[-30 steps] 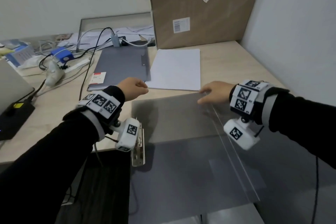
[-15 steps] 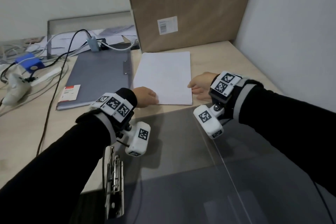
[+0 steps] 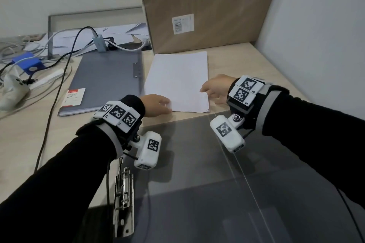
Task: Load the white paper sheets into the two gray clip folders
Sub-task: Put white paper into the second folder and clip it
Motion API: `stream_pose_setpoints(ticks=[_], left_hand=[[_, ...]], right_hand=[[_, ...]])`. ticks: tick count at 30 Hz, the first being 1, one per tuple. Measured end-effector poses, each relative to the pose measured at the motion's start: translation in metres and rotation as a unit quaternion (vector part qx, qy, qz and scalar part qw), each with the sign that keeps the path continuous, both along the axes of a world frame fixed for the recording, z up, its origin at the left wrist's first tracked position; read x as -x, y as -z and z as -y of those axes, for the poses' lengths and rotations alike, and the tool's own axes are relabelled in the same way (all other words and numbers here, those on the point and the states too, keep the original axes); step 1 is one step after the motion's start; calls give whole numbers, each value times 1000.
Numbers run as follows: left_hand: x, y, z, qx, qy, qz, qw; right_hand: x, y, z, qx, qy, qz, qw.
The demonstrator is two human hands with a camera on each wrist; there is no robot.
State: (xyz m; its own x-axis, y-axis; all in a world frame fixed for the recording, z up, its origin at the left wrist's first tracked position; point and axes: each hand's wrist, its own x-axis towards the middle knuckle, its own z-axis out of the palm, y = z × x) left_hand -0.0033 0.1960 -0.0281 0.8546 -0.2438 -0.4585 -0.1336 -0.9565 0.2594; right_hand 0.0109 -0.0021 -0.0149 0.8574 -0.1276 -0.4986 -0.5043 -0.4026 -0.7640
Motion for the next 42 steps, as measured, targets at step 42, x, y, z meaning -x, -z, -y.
stream_pose_setpoints(ticks=[42], left_hand=[[95, -51, -17, 667, -221, 134, 699]], right_hand=[[108, -33, 11, -301, 2, 245, 922]])
